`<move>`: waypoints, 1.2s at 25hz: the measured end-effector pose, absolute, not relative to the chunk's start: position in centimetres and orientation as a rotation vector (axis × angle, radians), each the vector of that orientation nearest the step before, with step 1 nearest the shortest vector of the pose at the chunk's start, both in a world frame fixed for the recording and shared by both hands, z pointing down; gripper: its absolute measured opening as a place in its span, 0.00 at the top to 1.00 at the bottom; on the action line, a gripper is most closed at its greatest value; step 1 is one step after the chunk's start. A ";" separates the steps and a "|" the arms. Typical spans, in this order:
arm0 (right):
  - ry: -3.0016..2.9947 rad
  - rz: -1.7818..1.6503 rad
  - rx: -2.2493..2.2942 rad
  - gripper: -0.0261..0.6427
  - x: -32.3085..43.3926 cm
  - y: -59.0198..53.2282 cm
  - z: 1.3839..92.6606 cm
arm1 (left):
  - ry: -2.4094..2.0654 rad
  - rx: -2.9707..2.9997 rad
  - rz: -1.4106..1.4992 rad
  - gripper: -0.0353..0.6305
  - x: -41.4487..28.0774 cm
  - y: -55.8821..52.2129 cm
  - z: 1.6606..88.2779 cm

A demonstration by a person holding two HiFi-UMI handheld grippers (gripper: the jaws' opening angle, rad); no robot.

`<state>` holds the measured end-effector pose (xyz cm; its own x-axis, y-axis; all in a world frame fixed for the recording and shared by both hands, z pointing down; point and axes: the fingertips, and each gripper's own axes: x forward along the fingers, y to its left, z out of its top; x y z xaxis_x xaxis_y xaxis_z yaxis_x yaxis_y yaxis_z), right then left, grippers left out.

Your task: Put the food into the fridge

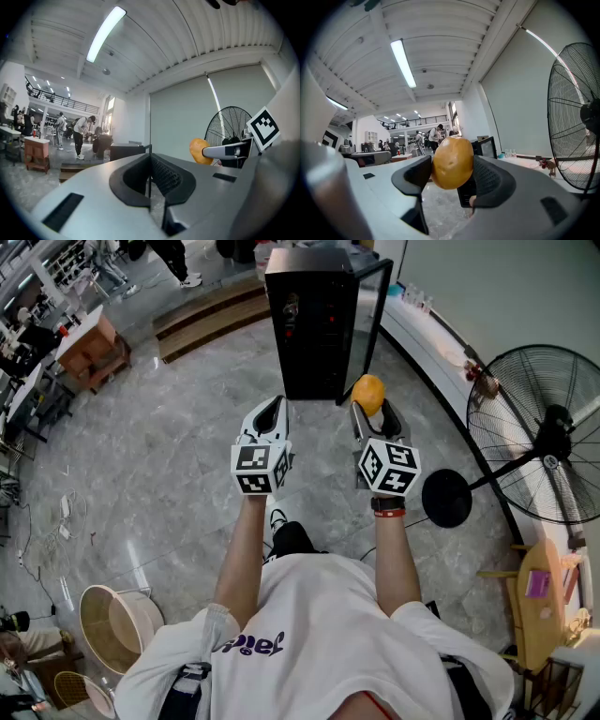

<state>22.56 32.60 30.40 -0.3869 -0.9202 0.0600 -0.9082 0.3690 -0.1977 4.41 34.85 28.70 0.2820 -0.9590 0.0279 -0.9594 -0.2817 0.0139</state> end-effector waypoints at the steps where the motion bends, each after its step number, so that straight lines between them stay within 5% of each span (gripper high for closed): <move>1: 2.555 -0.312 -1.699 0.52 22.8 32.4 30.6 | -1.871 2.484 0.017 0.92 4.6 34.8 28.8; 30: 2.537 -0.374 -1.717 0.52 20.0 16.8 31.0 | -1.810 2.472 0.014 0.92 3.1 19.3 29.9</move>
